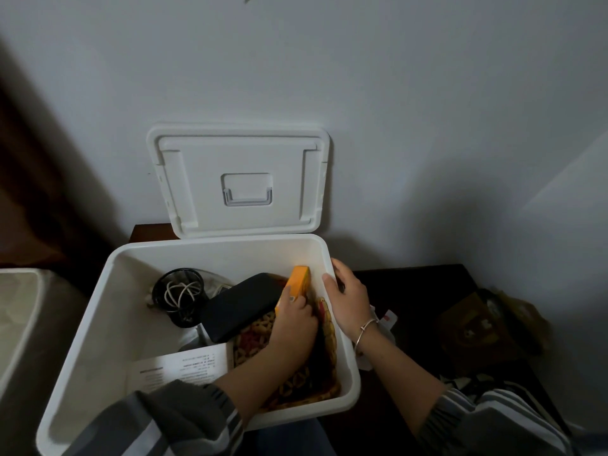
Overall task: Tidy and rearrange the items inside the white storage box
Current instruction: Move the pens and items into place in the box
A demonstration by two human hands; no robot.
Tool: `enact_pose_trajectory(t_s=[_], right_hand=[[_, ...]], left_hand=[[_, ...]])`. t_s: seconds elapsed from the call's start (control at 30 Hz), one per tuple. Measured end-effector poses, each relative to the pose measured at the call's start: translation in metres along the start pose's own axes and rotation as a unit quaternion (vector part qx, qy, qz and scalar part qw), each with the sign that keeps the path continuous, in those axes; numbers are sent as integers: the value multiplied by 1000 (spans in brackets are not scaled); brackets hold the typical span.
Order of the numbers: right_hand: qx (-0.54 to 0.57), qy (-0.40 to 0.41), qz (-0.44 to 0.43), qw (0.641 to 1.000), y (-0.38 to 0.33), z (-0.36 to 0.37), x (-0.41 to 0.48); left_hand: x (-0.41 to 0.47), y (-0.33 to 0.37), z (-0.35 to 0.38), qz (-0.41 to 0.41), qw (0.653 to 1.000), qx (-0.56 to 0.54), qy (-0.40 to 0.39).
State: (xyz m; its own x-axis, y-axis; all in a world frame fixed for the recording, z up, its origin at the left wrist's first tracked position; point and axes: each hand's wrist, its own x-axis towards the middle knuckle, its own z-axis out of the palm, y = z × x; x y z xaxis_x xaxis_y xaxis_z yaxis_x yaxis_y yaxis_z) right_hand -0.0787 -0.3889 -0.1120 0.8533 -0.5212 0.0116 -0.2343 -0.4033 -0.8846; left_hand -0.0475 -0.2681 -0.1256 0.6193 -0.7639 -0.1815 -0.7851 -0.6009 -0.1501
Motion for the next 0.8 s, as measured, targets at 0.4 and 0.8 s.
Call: enact_pose_trajectory(t_s=[0.4,0.8], right_hand=[[-2,2,-4,1000,-4,-1,-2],[-12,24,-29,999,-9,-4,-5]], left_hand=[[-5,3,-15,-84,979,-183,25],[-63,-81,-27,-122,758,-632,103]])
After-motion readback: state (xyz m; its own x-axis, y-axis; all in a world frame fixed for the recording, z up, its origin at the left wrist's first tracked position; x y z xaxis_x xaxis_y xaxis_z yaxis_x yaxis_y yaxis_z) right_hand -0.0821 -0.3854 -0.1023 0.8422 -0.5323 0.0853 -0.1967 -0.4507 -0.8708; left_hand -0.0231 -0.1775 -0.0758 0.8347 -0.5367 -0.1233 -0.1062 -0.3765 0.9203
